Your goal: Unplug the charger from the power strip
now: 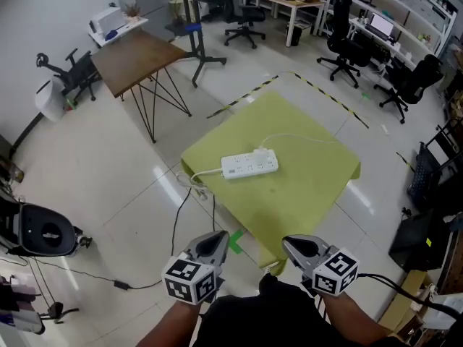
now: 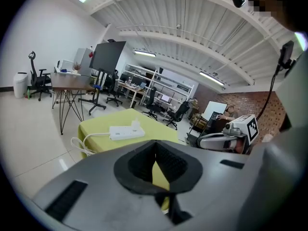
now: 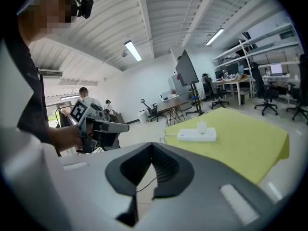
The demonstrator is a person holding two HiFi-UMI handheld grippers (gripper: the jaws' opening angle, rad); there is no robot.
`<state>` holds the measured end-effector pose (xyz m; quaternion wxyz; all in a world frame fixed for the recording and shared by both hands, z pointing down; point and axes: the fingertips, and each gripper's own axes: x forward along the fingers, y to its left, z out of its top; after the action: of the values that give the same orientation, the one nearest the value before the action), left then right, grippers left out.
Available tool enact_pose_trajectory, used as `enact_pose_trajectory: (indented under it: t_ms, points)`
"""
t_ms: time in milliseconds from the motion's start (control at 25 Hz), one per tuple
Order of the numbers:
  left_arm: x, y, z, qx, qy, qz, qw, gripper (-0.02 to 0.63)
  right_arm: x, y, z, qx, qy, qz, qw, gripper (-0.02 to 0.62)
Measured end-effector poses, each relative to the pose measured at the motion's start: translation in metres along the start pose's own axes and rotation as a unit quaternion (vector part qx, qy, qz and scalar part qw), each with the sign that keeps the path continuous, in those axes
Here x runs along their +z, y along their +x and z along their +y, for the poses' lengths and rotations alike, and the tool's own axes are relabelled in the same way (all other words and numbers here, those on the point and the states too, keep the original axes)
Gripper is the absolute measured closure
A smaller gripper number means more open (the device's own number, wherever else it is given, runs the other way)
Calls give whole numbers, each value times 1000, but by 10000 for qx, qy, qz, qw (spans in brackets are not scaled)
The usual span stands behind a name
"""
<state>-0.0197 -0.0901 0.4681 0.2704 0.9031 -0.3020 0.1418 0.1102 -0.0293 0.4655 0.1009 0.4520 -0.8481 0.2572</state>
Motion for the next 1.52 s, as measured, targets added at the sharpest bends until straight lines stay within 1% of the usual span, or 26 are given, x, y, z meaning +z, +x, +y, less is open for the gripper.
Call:
enact_pose_trajectory:
  t_ms: [120,240,360,480,680,840,1000,1120,1200,1360,1440,1520]
  points:
    - [10,23,2,256,-56,-24,9997,600,13,3,-31,169,-38,15,9998,592]
    - [11,48,-3,405,-75,102,9991,600,18,2,-61,302,5,31,9995,592]
    - [8,68,-6,474,-106,280,9984,600,20,3,-80,515,-32,45,9987,592]
    - [11,79,-8,597,-182,249,9977,600,20,5,-94,652,-97,72,9978,592]
    - [13,87,-9,528,-88,442,9976,600,25,13,-108,611,-14,14,9981,592]
    - [17,93,2,392,-34,555,9977,600,27,26,-119,361,58,-56,9993,592]
    - [21,92,22,200,210,697,9971,600,32,49,-124,-51,166,-89,9998,587]
    - [24,94,43,115,247,723,9970,600,36,74,-130,-296,27,-40,9995,531]
    - [26,96,54,54,261,710,9971,600,36,95,-138,-458,-133,57,9988,501]
    - [26,96,68,-69,187,737,9971,598,24,137,-164,-718,-426,423,9956,485]
    - [21,99,67,-130,184,802,9965,600,9,155,-185,-804,-362,658,9939,485]
    - [17,101,65,-205,208,849,9960,598,-5,169,-204,-934,-173,829,9920,483]
